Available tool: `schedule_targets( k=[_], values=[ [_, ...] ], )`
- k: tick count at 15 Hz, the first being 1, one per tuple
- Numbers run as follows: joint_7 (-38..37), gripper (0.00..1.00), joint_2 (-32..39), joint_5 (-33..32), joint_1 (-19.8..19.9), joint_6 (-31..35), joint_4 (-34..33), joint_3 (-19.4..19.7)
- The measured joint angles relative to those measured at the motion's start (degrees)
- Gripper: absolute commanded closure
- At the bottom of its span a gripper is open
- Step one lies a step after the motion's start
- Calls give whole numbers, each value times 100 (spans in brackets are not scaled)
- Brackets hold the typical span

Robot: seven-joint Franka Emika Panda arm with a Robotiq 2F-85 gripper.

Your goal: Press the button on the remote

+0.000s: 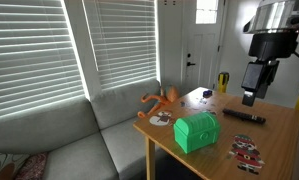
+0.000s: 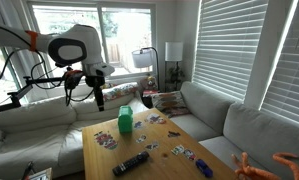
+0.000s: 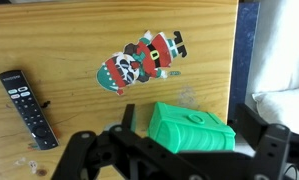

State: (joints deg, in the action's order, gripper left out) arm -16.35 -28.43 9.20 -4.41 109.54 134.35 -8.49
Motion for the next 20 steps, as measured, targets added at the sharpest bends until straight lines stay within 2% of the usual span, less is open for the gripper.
schedule_targets(
  k=[3,6,12,13,20],
  values=[
    [-72,0,104,-185,218,302,-72,33],
    [-75,0,316,-646,478,648,-229,57],
    [-80,0,949,-1647,664,714,-479,61],
    [-97,20,1066,-1764,674,714,-512,67],
    [-108,70,1709,-2086,678,712,-754,217]
  ],
)
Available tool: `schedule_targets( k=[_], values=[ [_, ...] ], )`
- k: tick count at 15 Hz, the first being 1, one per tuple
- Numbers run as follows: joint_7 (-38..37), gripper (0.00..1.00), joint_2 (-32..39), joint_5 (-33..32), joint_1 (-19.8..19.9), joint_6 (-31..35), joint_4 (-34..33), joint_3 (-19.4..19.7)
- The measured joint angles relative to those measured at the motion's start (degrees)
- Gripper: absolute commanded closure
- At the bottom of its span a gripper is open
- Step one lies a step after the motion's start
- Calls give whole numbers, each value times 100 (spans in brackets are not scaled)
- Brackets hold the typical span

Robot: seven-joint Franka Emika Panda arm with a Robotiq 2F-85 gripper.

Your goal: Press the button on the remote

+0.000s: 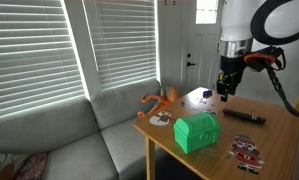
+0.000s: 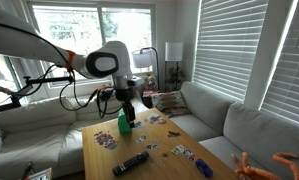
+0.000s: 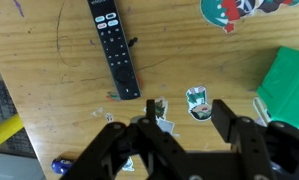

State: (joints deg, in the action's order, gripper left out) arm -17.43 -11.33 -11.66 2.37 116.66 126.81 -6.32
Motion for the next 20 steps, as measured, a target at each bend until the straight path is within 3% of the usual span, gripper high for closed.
schedule_targets(
  k=[5,20],
  values=[
    [26,100,252,-38,-4,1,-125,109],
    [50,100,919,-59,3,521,-135,617]
  ],
)
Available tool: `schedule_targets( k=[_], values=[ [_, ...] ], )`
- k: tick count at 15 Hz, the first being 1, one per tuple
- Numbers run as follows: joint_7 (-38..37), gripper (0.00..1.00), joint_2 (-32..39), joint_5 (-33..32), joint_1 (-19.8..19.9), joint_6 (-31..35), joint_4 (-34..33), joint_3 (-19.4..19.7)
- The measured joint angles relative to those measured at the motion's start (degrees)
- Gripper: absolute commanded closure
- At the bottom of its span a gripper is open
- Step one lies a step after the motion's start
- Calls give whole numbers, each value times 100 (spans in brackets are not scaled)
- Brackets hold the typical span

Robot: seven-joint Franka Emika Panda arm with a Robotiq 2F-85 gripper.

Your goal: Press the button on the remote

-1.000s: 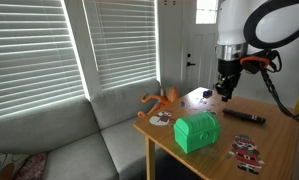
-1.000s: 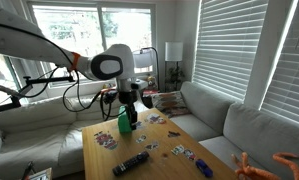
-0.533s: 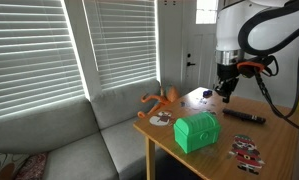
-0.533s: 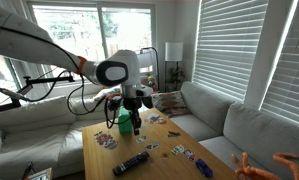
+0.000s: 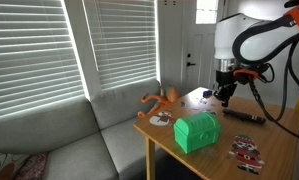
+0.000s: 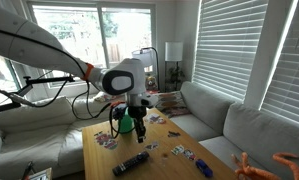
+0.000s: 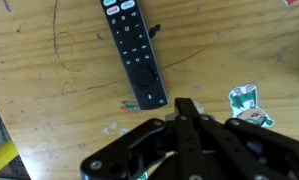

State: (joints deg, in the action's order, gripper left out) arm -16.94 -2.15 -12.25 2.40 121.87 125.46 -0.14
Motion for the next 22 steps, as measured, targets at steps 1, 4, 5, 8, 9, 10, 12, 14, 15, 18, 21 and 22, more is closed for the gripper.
schedule_targets(
  k=[1,4,5,8,9,10,12,14,15,18,21,22],
  values=[
    [18,100,39,-3,0,27,0,20],
    [106,100,136,-8,0,110,2,69],
    [143,100,163,-8,0,140,3,85],
    [238,100,222,-15,0,206,3,119],
    [269,100,236,-18,0,223,3,126],
    [301,100,249,-20,0,244,3,135],
    [354,100,273,-21,0,286,3,154],
    [391,100,294,-21,0,336,3,172],
    [398,100,303,-21,0,354,3,180],
    [407,100,326,-22,0,380,3,197],
    [416,100,337,-22,0,391,8,212],
    [418,100,341,-22,0,392,12,217]
  ],
)
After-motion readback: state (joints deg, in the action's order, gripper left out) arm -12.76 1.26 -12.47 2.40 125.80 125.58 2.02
